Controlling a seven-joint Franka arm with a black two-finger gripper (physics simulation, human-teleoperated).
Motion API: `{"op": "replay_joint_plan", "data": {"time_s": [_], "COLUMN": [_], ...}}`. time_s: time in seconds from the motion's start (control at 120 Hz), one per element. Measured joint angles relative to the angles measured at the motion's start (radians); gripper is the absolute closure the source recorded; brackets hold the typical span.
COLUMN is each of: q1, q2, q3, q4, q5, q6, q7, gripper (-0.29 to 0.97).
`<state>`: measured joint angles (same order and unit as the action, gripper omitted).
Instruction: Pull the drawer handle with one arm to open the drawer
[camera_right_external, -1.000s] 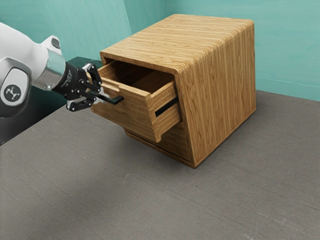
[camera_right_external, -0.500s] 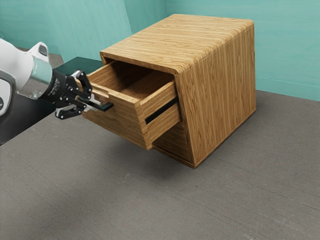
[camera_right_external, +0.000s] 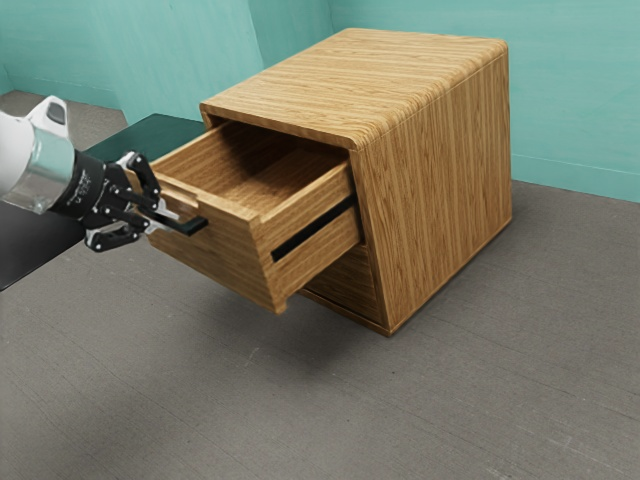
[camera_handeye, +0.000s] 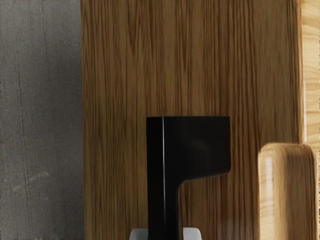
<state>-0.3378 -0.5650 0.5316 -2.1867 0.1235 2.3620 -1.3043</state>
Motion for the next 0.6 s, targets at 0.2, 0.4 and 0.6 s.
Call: {"op": "replay_joint_plan", "data": {"time_s": [0.2,0.4,0.6], "q1": [0.003,0.087,0.381], "q2": [-0.056,-0.149,-0.215], "q3": [0.002,-0.015,-0.258], "q4": [-0.023,-0.024,0.259], "q5": [0.022,0.045,0.057], "q6": [-0.012,-0.064,-0.382], "q7": [-0.001,-0.001,0.0], "gripper": [0.74,0.73,0.33]}}
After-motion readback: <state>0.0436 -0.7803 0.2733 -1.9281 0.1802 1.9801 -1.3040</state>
